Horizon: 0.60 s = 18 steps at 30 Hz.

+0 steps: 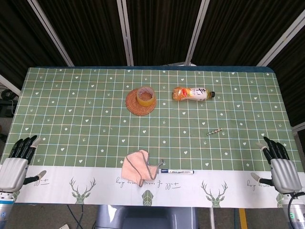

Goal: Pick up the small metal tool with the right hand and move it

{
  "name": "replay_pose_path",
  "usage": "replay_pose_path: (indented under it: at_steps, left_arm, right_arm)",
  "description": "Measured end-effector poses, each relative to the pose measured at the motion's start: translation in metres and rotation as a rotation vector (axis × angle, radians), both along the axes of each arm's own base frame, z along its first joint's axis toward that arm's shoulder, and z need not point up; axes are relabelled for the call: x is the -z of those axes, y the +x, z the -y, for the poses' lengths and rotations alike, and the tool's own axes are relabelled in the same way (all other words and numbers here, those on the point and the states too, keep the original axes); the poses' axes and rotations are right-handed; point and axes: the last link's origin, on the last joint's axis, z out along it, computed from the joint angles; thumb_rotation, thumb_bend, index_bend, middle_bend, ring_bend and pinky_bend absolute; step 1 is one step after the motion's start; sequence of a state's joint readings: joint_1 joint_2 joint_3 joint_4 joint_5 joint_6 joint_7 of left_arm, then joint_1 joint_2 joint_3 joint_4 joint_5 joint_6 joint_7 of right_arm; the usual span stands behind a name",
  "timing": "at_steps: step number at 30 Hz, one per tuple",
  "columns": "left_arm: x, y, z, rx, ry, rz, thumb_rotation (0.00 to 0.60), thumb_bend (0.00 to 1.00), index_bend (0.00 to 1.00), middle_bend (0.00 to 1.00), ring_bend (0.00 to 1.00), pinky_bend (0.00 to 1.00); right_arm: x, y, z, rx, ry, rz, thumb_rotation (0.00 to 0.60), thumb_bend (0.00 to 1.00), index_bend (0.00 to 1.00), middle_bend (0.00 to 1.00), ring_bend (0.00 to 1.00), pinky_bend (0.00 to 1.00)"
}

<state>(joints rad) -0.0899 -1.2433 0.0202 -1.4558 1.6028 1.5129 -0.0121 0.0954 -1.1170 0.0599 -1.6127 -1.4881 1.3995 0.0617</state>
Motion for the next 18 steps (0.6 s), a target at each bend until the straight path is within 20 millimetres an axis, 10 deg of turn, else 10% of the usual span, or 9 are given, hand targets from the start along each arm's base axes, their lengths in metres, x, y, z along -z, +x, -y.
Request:
replay_pose_path:
  at_steps: [18]
  left_arm:
    - [-0.001, -0.001, -0.001, -0.021, -0.003, 0.011, 0.6, 0.09, 0.0, 0.0, 0.0, 0.0]
  right_arm:
    - [0.076, 0.049, 0.103, -0.112, 0.094, 0.007, 0.6, 0.07, 0.43, 0.17, 0.0, 0.0]
